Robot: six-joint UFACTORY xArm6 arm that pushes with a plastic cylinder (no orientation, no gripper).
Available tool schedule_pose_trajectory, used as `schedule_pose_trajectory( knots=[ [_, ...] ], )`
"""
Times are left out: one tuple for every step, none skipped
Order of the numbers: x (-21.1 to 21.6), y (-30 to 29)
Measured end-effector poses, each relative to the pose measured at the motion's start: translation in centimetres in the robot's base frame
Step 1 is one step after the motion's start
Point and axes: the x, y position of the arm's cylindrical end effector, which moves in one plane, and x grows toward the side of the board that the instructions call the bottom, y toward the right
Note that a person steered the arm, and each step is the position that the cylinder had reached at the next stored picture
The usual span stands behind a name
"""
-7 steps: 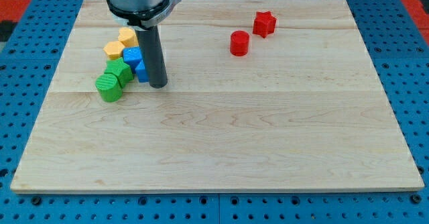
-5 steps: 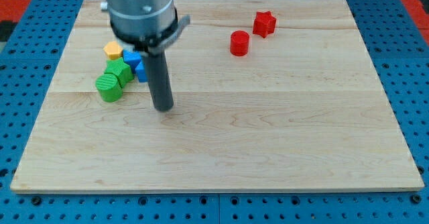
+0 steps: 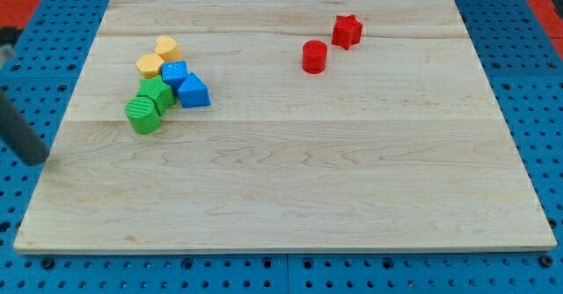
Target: Push the yellow hexagon to the center
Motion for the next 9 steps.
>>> schedule_pose_trajectory(
  knots=[
    [-3.7,4.1],
    [-7.6,8.8],
    [-10.6,9.6],
    [-13.6,9.6],
    [-15.5,9.9],
    [-16.4,11.2],
    [-17.6,13.3],
    [-18.1,15.2],
    [-18.0,15.7]
  ],
)
